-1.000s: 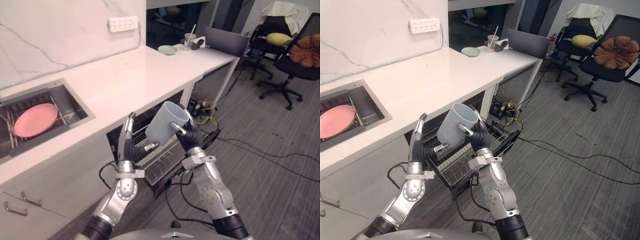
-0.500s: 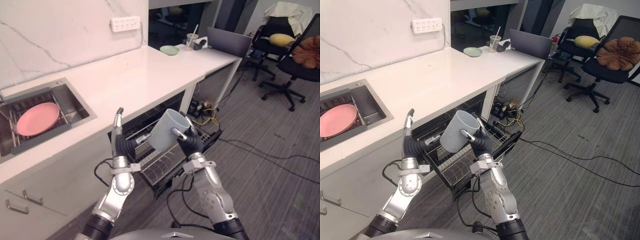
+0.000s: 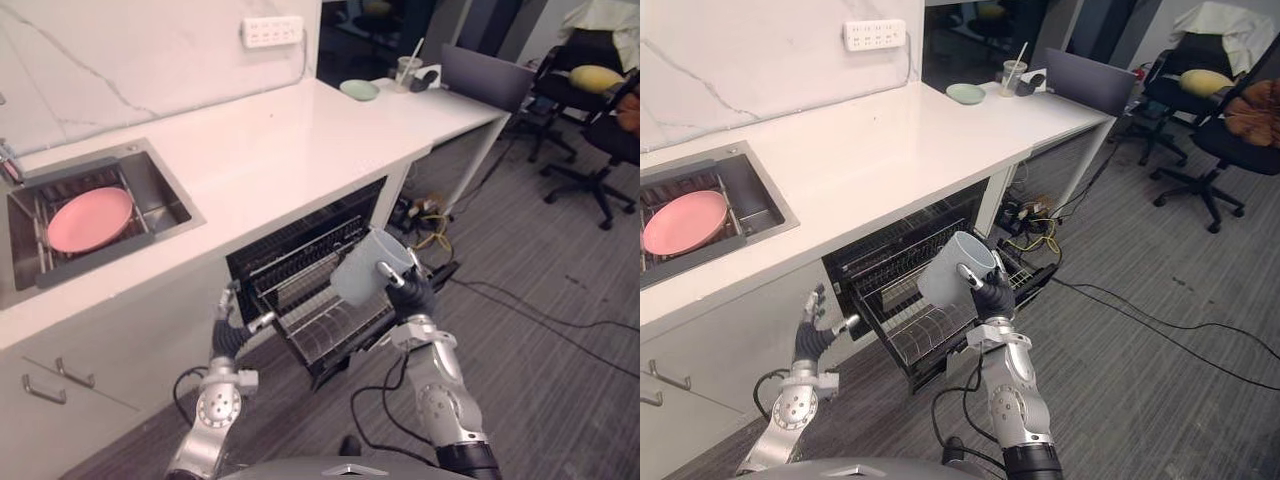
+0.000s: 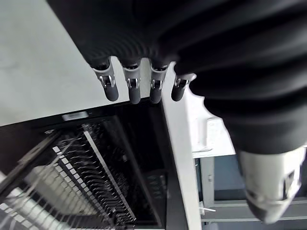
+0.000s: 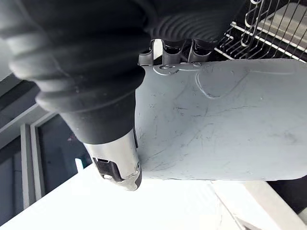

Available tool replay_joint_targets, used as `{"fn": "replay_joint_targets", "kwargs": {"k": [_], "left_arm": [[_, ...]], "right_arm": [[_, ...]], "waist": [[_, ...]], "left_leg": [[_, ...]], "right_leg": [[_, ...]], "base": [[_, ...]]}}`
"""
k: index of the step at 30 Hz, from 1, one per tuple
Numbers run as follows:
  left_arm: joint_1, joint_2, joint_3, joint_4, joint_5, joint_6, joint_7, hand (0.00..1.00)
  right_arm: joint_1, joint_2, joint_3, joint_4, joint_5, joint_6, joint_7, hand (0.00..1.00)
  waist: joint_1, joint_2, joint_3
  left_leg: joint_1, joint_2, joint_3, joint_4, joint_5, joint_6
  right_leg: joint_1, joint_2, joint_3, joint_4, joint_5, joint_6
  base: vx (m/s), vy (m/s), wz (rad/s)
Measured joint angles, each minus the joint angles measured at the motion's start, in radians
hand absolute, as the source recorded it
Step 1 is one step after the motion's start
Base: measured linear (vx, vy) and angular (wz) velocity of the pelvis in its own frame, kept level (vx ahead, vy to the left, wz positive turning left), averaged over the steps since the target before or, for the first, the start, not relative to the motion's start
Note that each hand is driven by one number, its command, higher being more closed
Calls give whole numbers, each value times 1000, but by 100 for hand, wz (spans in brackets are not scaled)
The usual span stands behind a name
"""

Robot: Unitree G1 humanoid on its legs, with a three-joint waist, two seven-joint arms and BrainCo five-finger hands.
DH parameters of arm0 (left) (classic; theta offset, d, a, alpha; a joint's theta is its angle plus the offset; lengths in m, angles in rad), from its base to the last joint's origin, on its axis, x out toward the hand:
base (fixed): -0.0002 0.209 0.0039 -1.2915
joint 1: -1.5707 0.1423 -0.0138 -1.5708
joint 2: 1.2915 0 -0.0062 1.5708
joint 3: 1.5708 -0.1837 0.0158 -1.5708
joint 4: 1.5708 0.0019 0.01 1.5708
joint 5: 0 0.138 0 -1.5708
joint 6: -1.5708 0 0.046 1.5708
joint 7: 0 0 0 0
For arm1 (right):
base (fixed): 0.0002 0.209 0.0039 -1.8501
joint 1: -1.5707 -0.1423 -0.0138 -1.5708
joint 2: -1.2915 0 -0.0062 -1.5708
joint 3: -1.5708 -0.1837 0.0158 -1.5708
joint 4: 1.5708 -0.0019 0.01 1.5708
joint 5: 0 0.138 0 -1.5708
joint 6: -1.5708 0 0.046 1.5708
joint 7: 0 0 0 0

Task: Walk over to the sink, pick up the cup, carry it to the dishwasher, place the cup inside the dishwasher, then close the dishwasher door

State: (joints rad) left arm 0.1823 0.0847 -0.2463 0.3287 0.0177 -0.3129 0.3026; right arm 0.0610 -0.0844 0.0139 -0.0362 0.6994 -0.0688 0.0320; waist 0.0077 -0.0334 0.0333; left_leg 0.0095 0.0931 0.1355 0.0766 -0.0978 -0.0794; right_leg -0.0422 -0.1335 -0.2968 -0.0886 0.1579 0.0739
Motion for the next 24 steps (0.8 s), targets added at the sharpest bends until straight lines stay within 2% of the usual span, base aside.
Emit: {"fn": "replay_joint_targets", "kwargs": {"k": [2,3,4,6,9,14,19,24], "left_arm": [[16,7,0,50,-57,-1,-46,0],[13,17,-1,77,-70,-1,-60,0],[12,22,-1,85,-81,-1,-68,0],[7,40,5,107,-111,-1,-78,0],[-15,43,10,160,-134,-5,-86,0],[-34,43,19,220,-145,-29,-87,0],[-33,45,68,242,-160,-43,-87,0],[-32,44,76,241,-192,-45,-88,0]], "right_arm": [[-43,-42,-2,56,-3,-6,0,100],[-90,-61,-11,90,-17,-14,-1,100],[-117,-69,-19,108,-30,-15,-3,100],[-248,-108,-34,195,-55,-15,-25,100],[-387,-161,-30,300,-92,-9,-46,100],[-609,-277,13,538,-117,39,-64,100],[-751,-333,60,691,-117,86,-55,100],[-883,-370,96,857,-117,121,-13,100]], "waist": [[12,0,17],[14,1,45],[16,2,59],[34,7,128],[52,15,183],[103,22,291],[145,30,339],[168,62,402]], "left_leg": [[-30,-7,-4,-12,15,3],[-51,-13,-15,-12,24,4],[-62,-15,-23,-13,29,6],[-92,-24,-32,-12,52,9],[-139,-33,-56,-8,69,12],[-223,-48,-112,47,74,16],[-292,-59,-143,79,79,21],[-329,-70,-185,80,97,22]], "right_leg": [[-31,-7,-6,0,4,-3],[-46,-14,-16,0,14,2],[-56,-17,-20,0,17,2],[-82,-24,-36,5,34,2],[-114,-29,-55,6,48,0],[-136,-46,-108,7,63,3],[-171,-56,-141,7,73,-1],[-180,-68,-185,7,74,-2]], "base": [[-25,4,13],[-44,2,20],[-28,4,23],[-26,2,24],[-51,11,27],[-52,34,32],[-54,45,22],[-22,30,23]]}}
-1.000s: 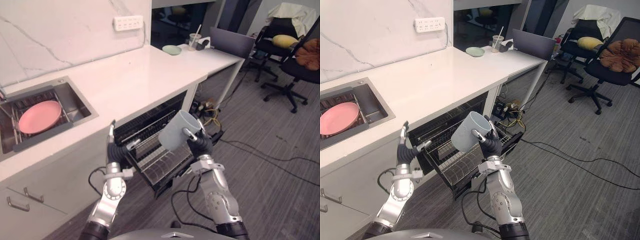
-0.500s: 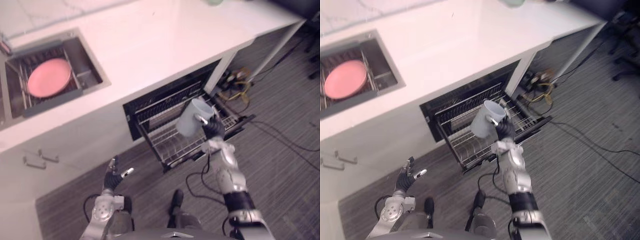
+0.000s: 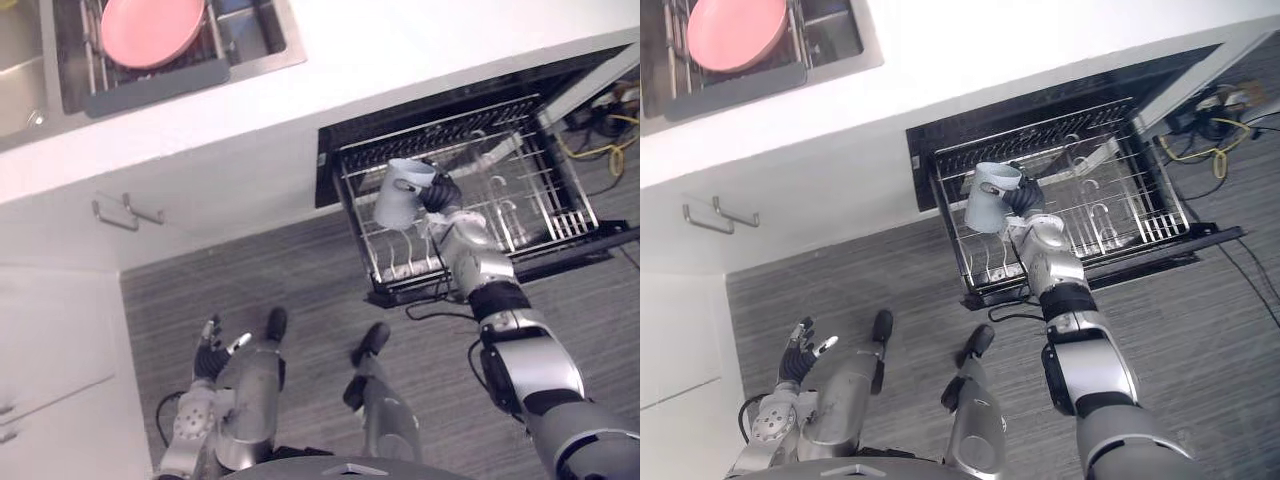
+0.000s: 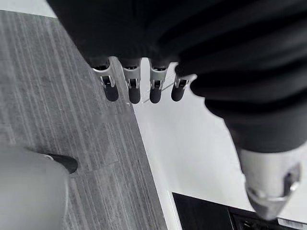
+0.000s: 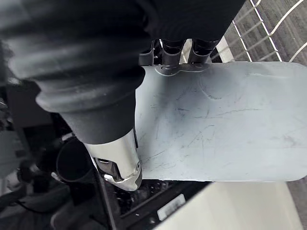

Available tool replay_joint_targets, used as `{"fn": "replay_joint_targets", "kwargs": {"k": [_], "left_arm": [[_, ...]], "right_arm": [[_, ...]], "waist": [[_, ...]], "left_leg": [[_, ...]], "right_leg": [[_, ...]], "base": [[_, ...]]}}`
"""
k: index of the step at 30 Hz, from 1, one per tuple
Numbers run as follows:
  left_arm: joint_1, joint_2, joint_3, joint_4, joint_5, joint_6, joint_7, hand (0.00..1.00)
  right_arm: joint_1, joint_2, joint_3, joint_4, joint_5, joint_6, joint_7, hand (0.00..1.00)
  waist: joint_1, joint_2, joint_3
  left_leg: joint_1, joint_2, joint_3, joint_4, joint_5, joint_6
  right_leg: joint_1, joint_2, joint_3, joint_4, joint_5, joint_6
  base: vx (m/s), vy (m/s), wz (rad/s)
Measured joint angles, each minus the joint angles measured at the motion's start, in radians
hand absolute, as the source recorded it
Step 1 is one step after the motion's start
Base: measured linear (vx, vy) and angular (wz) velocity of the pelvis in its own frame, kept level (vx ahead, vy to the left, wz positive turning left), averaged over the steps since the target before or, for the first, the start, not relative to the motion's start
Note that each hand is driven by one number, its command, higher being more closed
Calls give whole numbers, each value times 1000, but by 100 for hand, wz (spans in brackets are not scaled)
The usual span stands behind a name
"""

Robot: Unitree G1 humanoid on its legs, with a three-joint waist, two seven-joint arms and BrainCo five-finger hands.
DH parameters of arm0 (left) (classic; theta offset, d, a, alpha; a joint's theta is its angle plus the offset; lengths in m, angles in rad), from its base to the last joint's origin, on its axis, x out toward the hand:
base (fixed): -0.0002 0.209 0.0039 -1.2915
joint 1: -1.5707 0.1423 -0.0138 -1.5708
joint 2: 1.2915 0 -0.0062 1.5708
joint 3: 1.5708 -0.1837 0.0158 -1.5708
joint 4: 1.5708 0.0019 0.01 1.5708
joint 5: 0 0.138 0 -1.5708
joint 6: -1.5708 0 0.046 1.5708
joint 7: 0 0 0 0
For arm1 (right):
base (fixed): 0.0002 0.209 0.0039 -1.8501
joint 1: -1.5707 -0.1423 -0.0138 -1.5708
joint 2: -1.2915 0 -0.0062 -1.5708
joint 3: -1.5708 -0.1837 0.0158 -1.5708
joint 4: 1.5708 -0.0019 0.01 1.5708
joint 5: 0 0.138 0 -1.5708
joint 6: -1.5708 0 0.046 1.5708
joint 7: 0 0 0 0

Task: Walk over to the sink, pick up the cup, carry it to the dishwasher, place the cup inside the dishwasher, then close the dishwasher door

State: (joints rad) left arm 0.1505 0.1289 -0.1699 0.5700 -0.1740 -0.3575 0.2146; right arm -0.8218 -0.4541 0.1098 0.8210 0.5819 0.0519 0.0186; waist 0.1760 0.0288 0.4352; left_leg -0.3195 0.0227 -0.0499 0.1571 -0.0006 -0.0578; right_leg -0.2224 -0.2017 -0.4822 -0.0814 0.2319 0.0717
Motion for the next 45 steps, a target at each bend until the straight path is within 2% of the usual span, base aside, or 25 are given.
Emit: {"fn": "replay_joint_targets", "kwargs": {"k": [2,7,8,11,14,20,22,24,28,29,30,31,32,34,36,38,40,42,43,45], "left_arm": [[-1,0,-2,-1,-17,0,-2,0],[-3,-5,-32,0,-58,-14,-14,0],[-3,-12,-32,0,-60,-24,-23,0],[-4,-14,-50,0,-70,-42,-30,0],[-4,-13,-58,1,-80,-48,-34,0],[-3,-12,-59,7,-80,-47,-46,0],[-1,-12,-58,10,-79,-45,-46,0],[0,-11,-46,15,-78,-37,-46,0],[17,-10,-6,28,-75,-35,-45,0],[29,-10,19,35,-67,-33,-44,0],[48,-9,49,51,-52,-31,-45,0],[59,-10,62,56,-45,-30,-45,0],[80,-10,93,71,-34,-27,-46,0],[102,-15,126,89,-26,-8,-46,0],[110,-42,186,119,-32,10,-47,0],[117,-67,246,149,-63,10,-48,0],[147,-72,289,166,-69,10,-48,0],[184,-83,331,197,-70,11,-50,0],[224,-110,394,233,-83,12,-56,0],[250,-122,423,234,-87,11,-64,0]], "right_arm": [[-50,-7,5,73,-3,13,26,100],[-195,-58,5,264,-81,25,46,100],[-233,-72,5,298,-93,33,50,0],[-286,-89,6,319,-142,46,66,0],[-313,-94,30,336,-193,53,64,0],[-329,-96,45,326,-203,41,64,0],[-314,-101,43,259,-205,37,73,0],[-258,-117,25,110,-205,14,103,0],[-45,-110,-45,-95,-185,18,114,0],[54,-92,-91,-183,-152,23,126,0],[177,-54,-146,-296,-112,27,142,0],[240,-29,-171,-352,-99,27,149,0],[371,27,-213,-470,-77,24,155,0],[548,111,-253,-619,-55,6,177,0],[705,203,-270,-760,-42,-40,247,0],[741,261,-266,-812,-42,-63,291,0],[746,296,-247,-852,-42,-79,319,0],[747,300,-245,-886,-42,-92,333,0],[750,300,-259,-883,-41,-96,334,0],[758,299,-279,-883,-41,-97,333,0]], "waist": [[9,2,1],[35,49,31],[43,61,37],[48,80,47],[53,81,47],[42,80,47],[34,80,47],[20,77,45],[-4,28,20],[-18,3,-6],[-37,-28,-53],[-46,-43,-74],[-69,-68,-113],[-93,-91,-157],[-113,-87,-177],[-118,-74,-189],[-118,-70,-221],[-104,-58,-239],[-82,-48,-252],[-84,-47,-259]], "left_leg": [[-28,-3,-8,-3,10,0],[-59,-15,-32,-4,22,4],[-70,-16,-37,-5,26,4],[-84,-19,-60,-24,44,1],[-81,-19,-67,-40,54,1],[-41,-17,-72,-67,68,-1],[-14,-14,-71,-80,72,-2],[21,-10,-68,-101,78,-2],[85,-3,-47,-151,86,-3],[106,-2,-34,-167,85,-2],[120,-1,-22,-181,83,0],[130,0,-15,-183,77,1],[154,4,0,-182,59,2],[202,9,26,-161,20,1],[224,28,47,-35,-80,1],[233,51,40,53,-141,-3],[235,61,17,68,-148,-7],[243,59,-28,64,-141,-16],[248,55,-8,56,-114,-13],[215,44,76,84,-80,5]], "right_leg": [[-24,-2,-8,0,2,-2],[-40,-7,-32,0,6,0],[-48,-7,-38,0,6,0],[-58,-7,-56,0,6,-1],[-59,-7,-64,0,4,-3],[-28,-7,-75,1,-1,-5],[-8,-6,-75,1,-3,-6],[15,-3,-74,1,-7,-6],[44,2,-53,1,-21,-1],[51,2,-43,1,-26,2],[51,4,-29,1,-32,7],[54,4,-24,1,-35,9],[71,8,-10,1,-42,13],[107,12,16,16,-67,18],[151,15,41,88,-136,16],[194,32,37,117,-169,16],[214,37,7,126,-185,22],[243,38,-33,121,-190,26],[267,28,-79,131,-204,29],[267,5,-110,164,-227,26]], "base": [[6,19,18],[7,8,16],[-1,-2,14],[4,-17,18],[7,-23,9],[-2,-9,1],[0,0,0],[1,-21,-4],[59,-20,-15],[119,3,-28],[138,8,-29],[178,10,-34],[197,6,-38],[183,9,-43],[117,8,-37],[78,-13,-7],[84,-60,42],[90,-71,76],[40,-42,75],[-16,-8,94]]}}
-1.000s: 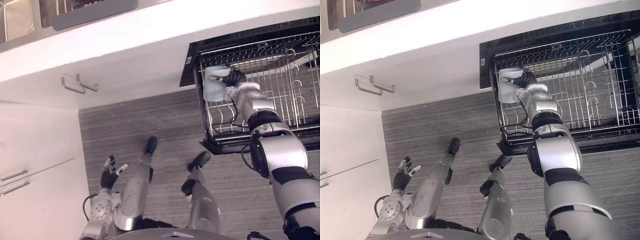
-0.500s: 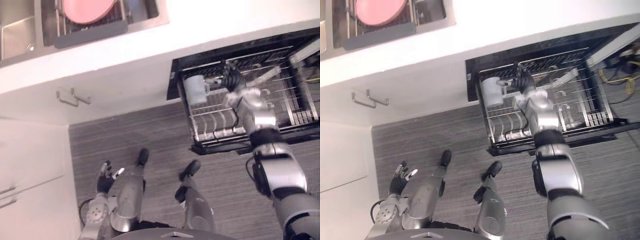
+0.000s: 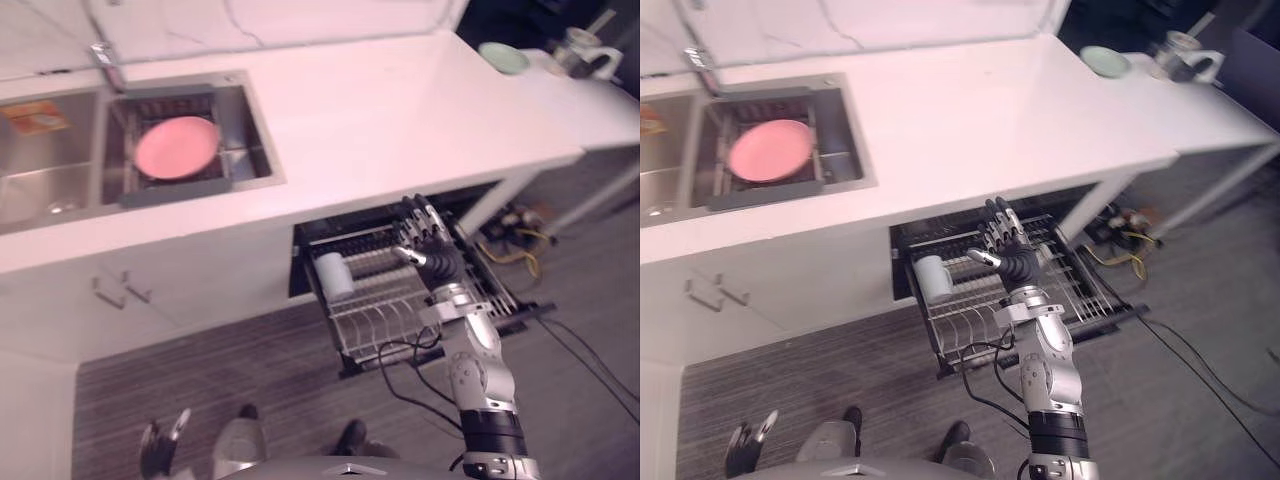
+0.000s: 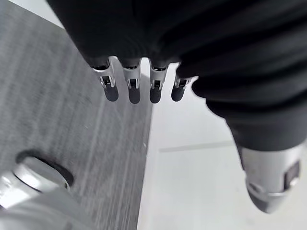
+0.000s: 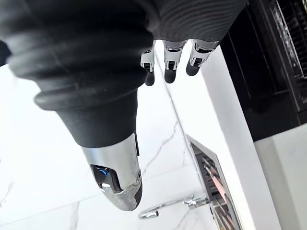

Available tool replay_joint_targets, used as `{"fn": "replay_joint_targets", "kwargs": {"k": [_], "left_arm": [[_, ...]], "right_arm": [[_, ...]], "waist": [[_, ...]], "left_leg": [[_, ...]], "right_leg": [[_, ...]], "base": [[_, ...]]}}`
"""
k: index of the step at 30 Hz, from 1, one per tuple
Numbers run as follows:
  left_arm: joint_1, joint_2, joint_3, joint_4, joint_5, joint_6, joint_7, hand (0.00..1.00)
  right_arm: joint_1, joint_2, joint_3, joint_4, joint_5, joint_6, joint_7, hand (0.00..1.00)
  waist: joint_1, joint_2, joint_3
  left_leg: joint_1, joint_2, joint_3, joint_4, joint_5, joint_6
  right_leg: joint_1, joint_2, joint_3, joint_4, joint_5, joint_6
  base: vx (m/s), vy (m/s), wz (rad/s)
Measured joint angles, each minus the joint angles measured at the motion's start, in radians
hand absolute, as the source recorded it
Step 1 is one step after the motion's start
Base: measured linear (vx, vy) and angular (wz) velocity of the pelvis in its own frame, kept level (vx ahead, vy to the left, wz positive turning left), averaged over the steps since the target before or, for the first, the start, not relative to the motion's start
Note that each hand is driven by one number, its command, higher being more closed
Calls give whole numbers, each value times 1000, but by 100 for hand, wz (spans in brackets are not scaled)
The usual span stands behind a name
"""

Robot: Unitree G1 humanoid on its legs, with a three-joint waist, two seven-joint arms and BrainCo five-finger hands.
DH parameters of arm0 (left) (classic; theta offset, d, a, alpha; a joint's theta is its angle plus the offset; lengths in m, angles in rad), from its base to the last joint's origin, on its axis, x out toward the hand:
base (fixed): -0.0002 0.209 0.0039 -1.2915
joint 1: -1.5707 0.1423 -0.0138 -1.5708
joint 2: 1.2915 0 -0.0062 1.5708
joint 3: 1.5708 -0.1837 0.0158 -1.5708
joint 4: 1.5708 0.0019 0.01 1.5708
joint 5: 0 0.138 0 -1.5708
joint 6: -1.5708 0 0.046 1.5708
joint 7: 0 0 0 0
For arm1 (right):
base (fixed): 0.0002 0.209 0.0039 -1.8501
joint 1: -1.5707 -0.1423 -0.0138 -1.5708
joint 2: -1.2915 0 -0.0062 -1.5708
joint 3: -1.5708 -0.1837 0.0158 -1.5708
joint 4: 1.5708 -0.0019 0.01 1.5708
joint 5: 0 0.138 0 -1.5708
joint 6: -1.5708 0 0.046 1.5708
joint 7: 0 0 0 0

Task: Walk over to the sink, pick up the cup, carry it to the dishwasher, place the cup inside the dishwasher, then close the dishwasher door

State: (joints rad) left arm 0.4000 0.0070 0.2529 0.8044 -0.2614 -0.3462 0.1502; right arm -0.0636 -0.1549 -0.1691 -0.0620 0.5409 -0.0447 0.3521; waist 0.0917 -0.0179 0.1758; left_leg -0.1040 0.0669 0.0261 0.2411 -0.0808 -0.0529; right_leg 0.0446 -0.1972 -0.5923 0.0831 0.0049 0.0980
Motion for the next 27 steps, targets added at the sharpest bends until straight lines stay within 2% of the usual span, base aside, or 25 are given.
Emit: {"fn": "replay_joint_targets", "kwargs": {"k": [1,2,3,4,5,6,7,8,9,11,12,13,14,15,16,17,18,19,21,22,23,27], "left_arm": [[19,-8,19,-1,1,-1,-17,0],[25,-7,32,1,4,-2,-28,0],[26,-7,58,6,13,-3,-29,0],[22,-18,69,12,19,-3,-27,0],[26,-38,68,26,32,-3,-27,0],[38,-70,64,36,53,-3,-27,0],[38,-86,57,36,64,-2,-27,0],[35,-101,38,33,82,-2,-29,0],[22,-96,21,29,114,-2,-31,0],[-14,-67,14,21,152,-2,-31,0],[-27,-38,-6,22,159,0,-28,0],[-31,-23,-22,22,158,3,-27,0],[-39,1,-32,21,156,14,-27,0],[-56,27,-50,23,156,22,-28,0],[-65,37,-62,27,157,22,-29,0],[-78,41,-76,43,159,24,-33,0],[-80,43,-81,49,165,25,-34,0],[-79,60,-107,75,186,26,-34,0],[-78,72,-119,98,190,28,-34,0],[-82,89,-137,118,191,29,-33,0],[-81,92,-146,126,200,28,-34,0],[-90,98,-147,131,217,21,-36,0]], "right_arm": [[4,-5,-20,0,1,0,-2,0],[6,-6,-49,0,4,-1,-4,0],[8,-7,-73,1,6,-2,-5,0],[6,-9,-93,0,16,-3,-5,0],[13,-17,-121,0,32,-14,-9,0],[13,-35,-143,-1,53,-23,-19,0],[13,-47,-153,-1,57,-28,-27,0],[13,-64,-163,-1,60,-35,-39,0],[12,-71,-163,-1,60,-40,-62,0],[14,-22,-153,2,59,-39,-82,0],[19,13,-133,-1,57,-39,-83,0],[23,25,-123,-1,57,-38,-88,0],[34,38,-112,-8,57,-38,-104,0],[66,44,-116,-47,57,-39,-120,0],[84,45,-120,-71,57,-40,-123,0],[114,45,-128,-113,57,-40,-127,0],[131,44,-131,-131,58,-43,-137,0],[183,45,-147,-161,60,-50,-150,0],[197,44,-162,-158,63,-51,-157,0],[210,44,-178,-157,76,-51,-159,0],[207,43,-187,-157,96,-51,-158,0],[177,36,-195,-156,132,-52,-156,0]], "waist": [[-7,1,-6],[-13,-6,-11],[-12,-13,-20],[-12,-10,-22],[-23,-11,-29],[-43,18,-51],[-51,34,-62],[-59,65,-79],[-61,85,-85],[-57,60,-78],[-61,32,-76],[-61,31,-73],[-70,13,-84],[-92,-3,-89],[-101,-7,-90],[-120,-5,-88],[-129,-11,-87],[-145,-11,-85],[-155,-19,-83],[-157,-27,-80],[-145,-28,-82],[-142,-24,-81]], "left_leg": [[-34,-7,65,18,36,24],[-33,-26,80,-43,104,27],[-6,-35,104,-111,134,59],[7,-21,156,-95,110,86],[43,13,248,-56,56,87],[92,39,308,-81,44,58],[124,49,320,-117,50,37],[183,53,326,-213,71,-22],[218,49,312,-288,71,-37],[219,7,309,-306,87,-6],[207,-16,301,-311,69,11],[202,-24,298,-312,67,15],[181,-33,277,-316,67,15],[145,-40,241,-316,72,22],[125,-42,218,-315,77,27],[100,-42,177,-312,92,39],[96,-43,154,-315,103,45],[93,-59,102,-318,129,60],[105,-77,77,-322,137,61],[125,-93,55,-321,141,62],[141,-95,54,-319,141,63],[144,-88,55,-319,138,59]], "right_leg": [[-7,-17,-33,34,-31,-16],[-6,-47,-66,46,-51,-20],[-2,-68,-107,42,-49,-20],[5,-76,-133,40,-45,-21],[21,-85,-168,37,-31,-14],[38,-85,-205,24,-10,0],[42,-85,-219,20,0,4],[42,-84,-238,23,22,10],[31,-86,-246,28,41,13],[24,-121,-242,31,76,4],[23,-143,-238,31,75,-8],[17,-151,-223,33,71,-19],[-12,-143,-119,49,42,-71],[-26,-100,11,49,-42,-96],[-33,-70,79,32,-79,-79],[-49,-8,212,-2,-128,-68],[-45,19,271,-14,-145,-67],[-44,64,413,-15,-154,-66],[-26,69,461,-2,-138,-54],[-4,61,473,7,-121,-21],[13,61,471,8,-115,-5],[25,70,471,-4,-108,-1]], "base": [[-144,29,137],[-159,43,146],[-141,38,107],[-35,-11,90],[-12,-4,94],[5,42,93],[14,163,78],[-17,298,57],[-16,261,40],[-173,276,15],[-242,266,13],[-180,175,26],[-110,141,68],[-83,103,90],[-46,40,113],[1,9,89],[26,20,123],[55,20,102],[74,11,84],[129,-12,55],[171,-31,33],[91,-42,-1]]}}
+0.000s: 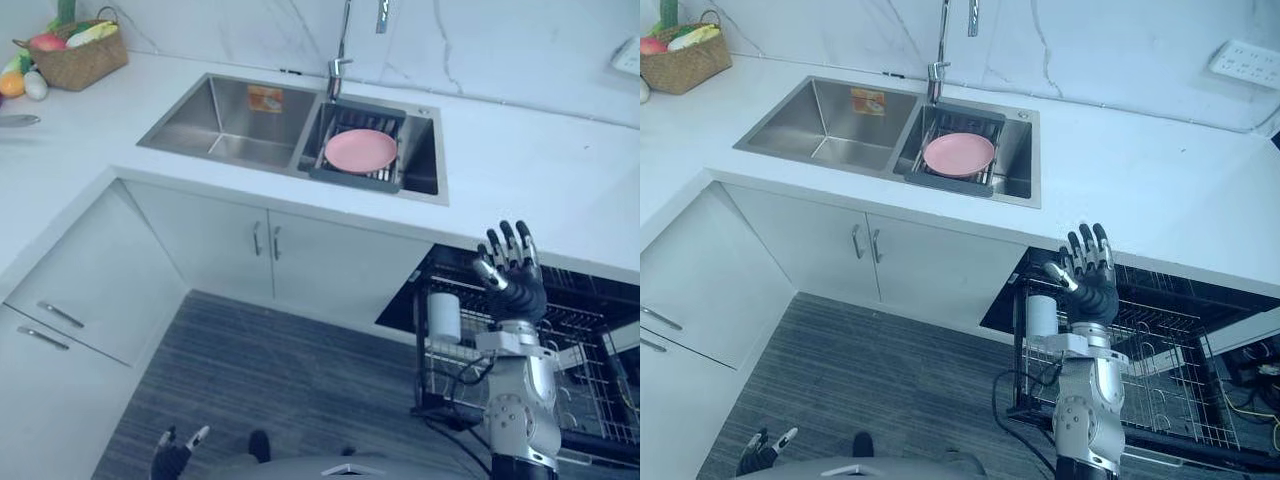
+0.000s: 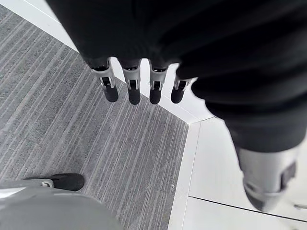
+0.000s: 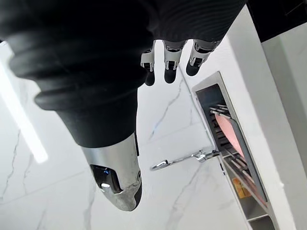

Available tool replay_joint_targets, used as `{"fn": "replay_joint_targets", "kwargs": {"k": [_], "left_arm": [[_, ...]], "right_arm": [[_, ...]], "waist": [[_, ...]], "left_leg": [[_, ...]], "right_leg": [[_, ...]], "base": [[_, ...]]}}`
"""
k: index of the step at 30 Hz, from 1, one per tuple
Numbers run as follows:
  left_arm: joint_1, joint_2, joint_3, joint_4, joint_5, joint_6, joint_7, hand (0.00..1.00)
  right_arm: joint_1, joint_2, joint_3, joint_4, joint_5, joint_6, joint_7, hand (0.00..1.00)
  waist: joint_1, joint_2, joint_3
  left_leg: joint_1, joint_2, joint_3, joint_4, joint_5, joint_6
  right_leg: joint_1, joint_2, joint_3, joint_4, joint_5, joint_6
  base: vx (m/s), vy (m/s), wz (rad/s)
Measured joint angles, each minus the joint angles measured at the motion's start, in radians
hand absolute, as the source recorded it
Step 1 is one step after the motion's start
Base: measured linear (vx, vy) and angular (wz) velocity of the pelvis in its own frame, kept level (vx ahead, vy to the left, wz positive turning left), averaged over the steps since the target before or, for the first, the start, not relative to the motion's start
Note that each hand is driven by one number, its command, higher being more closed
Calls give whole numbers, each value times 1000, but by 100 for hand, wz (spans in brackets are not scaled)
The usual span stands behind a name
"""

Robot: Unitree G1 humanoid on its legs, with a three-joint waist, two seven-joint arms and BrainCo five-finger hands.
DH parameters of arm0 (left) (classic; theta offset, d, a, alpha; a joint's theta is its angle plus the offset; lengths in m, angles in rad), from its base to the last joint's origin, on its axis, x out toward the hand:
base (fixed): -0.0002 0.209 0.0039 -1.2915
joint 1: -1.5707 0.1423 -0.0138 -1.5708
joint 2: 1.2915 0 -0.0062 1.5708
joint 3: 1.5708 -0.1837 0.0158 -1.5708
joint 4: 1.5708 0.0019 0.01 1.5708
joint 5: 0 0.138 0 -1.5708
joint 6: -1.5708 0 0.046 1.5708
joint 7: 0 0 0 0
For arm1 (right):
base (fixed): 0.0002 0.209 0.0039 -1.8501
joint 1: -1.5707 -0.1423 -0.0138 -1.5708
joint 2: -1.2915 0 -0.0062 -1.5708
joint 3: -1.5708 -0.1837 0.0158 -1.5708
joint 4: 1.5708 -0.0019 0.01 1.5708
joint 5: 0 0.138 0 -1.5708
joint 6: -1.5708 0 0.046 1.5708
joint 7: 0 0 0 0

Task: Walk over to the sink, pick up the cup, carry it to the dishwasher, place the cup inside the dishwasher, then close the dishwasher door

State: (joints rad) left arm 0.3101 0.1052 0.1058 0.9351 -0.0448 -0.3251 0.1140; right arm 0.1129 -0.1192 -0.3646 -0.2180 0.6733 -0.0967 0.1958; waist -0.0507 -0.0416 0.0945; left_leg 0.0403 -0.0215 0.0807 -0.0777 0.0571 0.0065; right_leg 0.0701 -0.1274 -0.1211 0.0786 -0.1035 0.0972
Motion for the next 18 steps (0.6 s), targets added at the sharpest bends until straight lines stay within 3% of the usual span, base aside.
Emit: {"fn": "replay_joint_targets", "kwargs": {"k": [3,9,16,18], "left_arm": [[-7,4,-2,0,9,-3,-18,0],[-16,14,-31,23,7,-13,-77,0],[-14,13,-40,41,7,-9,-74,0],[-15,14,-42,40,7,-10,-61,0]], "right_arm": [[-2,-5,-1,2,7,-8,-10,0],[2,11,4,45,-19,-34,-108,0],[28,12,5,44,-42,-65,-126,0],[33,14,6,41,-40,-81,-142,0]], "waist": [[-7,1,-1],[-10,9,-4],[-19,31,-19],[-13,30,-19]], "left_leg": [[0,5,0,0,-1,-1],[1,11,31,-7,4,-2],[8,19,72,-7,-6,-7],[-6,31,95,46,-41,-9]], "right_leg": [[0,5,1,-3,5,-4],[-6,8,28,-23,22,0],[-22,16,71,-33,32,-13],[-40,21,101,-7,23,-19]], "base": [[0,0,0],[-85,13,-12],[-69,20,-22],[-8,-14,-35]]}}
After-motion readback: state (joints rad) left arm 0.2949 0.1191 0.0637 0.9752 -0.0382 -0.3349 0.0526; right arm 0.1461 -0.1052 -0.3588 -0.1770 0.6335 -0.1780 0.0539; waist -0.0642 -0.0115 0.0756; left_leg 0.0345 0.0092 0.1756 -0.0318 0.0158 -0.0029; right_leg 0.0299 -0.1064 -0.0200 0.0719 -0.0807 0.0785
